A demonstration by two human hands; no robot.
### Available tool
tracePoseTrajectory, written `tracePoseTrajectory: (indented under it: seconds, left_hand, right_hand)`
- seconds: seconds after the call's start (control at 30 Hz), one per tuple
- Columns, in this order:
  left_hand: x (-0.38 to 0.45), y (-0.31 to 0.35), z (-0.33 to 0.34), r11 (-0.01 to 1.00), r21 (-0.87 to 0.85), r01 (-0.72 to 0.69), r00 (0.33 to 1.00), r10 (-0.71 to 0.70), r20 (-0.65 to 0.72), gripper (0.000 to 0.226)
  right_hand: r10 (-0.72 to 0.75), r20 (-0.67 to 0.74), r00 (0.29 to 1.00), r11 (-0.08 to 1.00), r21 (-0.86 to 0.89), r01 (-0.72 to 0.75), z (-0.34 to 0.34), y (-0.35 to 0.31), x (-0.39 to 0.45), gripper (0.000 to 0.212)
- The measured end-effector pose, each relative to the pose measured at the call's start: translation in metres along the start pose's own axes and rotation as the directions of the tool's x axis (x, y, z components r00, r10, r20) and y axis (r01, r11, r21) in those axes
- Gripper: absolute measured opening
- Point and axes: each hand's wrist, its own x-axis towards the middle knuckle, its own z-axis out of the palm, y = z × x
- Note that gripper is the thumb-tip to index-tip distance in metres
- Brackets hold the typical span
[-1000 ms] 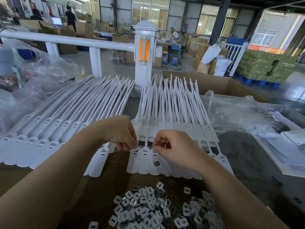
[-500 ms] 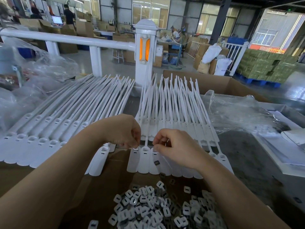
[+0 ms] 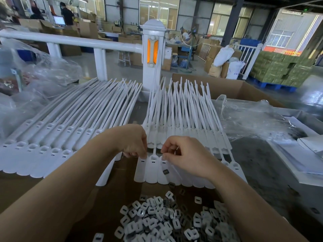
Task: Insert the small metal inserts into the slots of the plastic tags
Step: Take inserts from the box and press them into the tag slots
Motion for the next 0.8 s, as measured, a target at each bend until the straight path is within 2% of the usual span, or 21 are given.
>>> tracePoseTrajectory:
  seconds: [0.1, 0.23, 0.47, 0.7, 0.8]
  left_hand:
    - [0.0, -0.003, -0.001, 1.0, -0.007, 0.005, 1.0, -0.005, 0.031, 0.012]
    - [-0.001, -0.007, -0.002, 0.999, -0.032, 0.014, 0.998, -0.012, 0.062, 0.012]
    - [0.0, -0.008, -0.001, 0.997, -0.064, 0.032, 0.997, -0.027, 0.079, 0.012]
    - [-0.002, -0.01, 0.0, 0.997, -0.071, 0.012, 0.999, -0.008, 0.049, 0.013]
    - [-0.002, -0.01, 0.001, 0.998, -0.063, 0.004, 0.999, -0.002, 0.037, 0.011]
  right_hand:
    - [-0.014, 0.052, 0.999, 1.0, -0.002, 0.014, -0.004, -0.001, -0.001, 0.016]
    - [-0.012, 0.191, 0.982, 0.999, -0.047, 0.022, -0.012, -0.002, -0.002, 0.016]
    - [-0.07, 0.384, 0.921, 0.997, 0.042, 0.058, -0.023, -0.01, -0.005, 0.011]
    - [-0.208, 0.441, 0.873, 0.976, 0.031, 0.217, 0.002, -0.039, -0.01, 0.016]
    - [-0.231, 0.441, 0.867, 0.961, -0.032, 0.273, 0.008, -0.046, -0.012, 0.022]
